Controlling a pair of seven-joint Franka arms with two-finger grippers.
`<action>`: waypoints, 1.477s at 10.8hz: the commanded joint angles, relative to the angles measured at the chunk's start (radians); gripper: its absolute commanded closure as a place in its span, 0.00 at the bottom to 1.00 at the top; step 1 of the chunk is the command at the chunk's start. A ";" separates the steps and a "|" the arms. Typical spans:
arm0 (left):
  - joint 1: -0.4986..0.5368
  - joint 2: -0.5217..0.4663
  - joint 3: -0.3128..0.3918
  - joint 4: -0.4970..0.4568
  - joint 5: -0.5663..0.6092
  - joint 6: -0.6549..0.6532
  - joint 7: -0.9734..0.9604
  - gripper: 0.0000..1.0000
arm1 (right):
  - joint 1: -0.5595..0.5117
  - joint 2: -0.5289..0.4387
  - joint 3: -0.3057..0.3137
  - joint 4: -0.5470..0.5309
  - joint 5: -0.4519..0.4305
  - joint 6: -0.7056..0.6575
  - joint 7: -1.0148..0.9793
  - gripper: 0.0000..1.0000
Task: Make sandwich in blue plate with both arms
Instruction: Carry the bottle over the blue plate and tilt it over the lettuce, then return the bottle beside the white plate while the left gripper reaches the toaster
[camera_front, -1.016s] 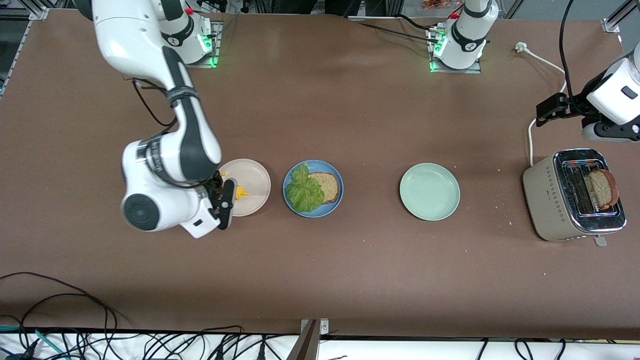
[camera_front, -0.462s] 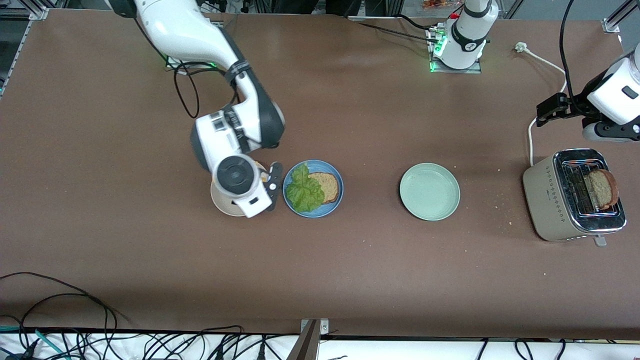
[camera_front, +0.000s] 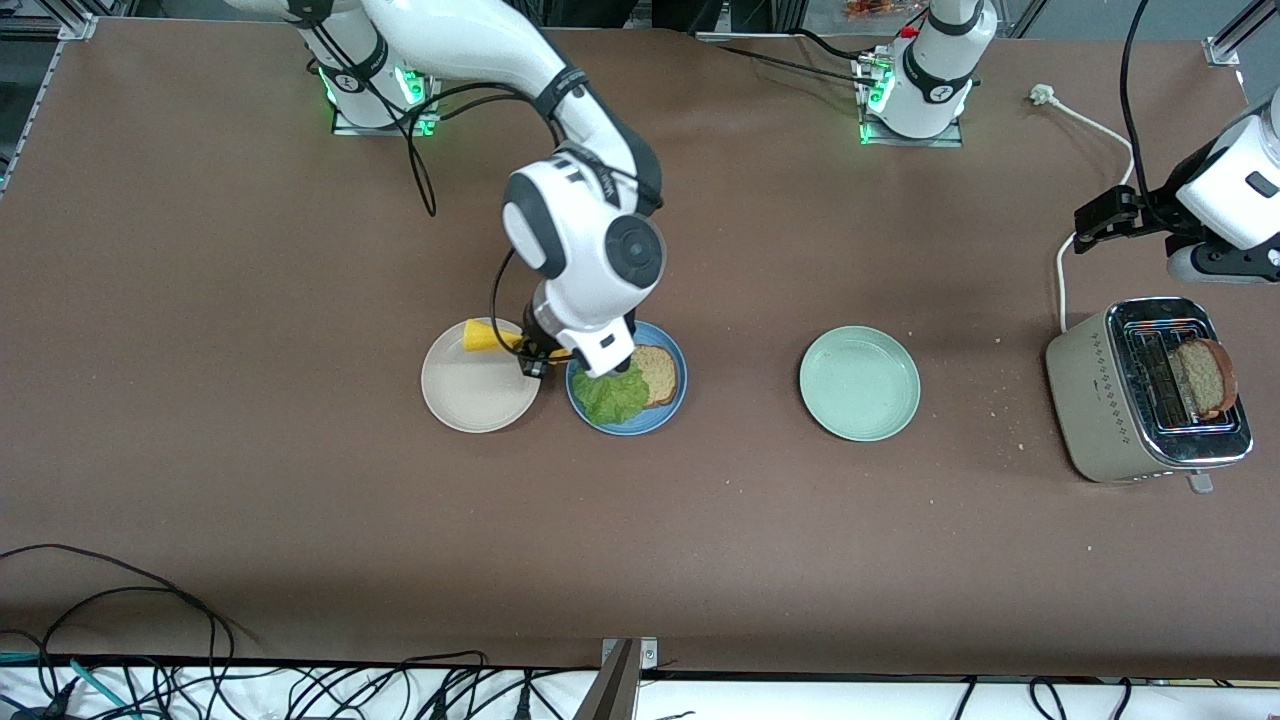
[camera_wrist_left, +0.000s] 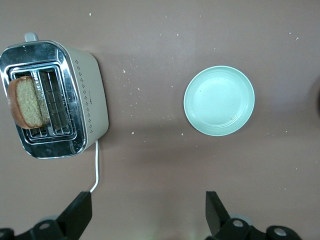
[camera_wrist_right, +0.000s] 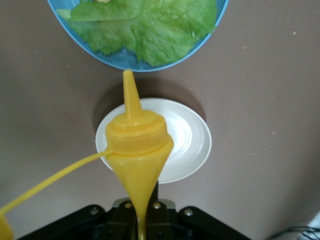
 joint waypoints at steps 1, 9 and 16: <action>-0.001 0.007 0.002 0.026 -0.018 -0.021 -0.009 0.00 | 0.023 0.006 -0.006 0.010 -0.050 -0.013 0.039 1.00; 0.005 0.130 0.008 0.044 0.102 -0.012 0.005 0.00 | -0.114 -0.053 -0.014 0.010 0.158 -0.019 -0.071 1.00; 0.281 0.297 0.016 0.071 0.119 0.178 0.382 0.00 | -0.591 -0.092 -0.006 -0.013 0.733 -0.175 -0.707 1.00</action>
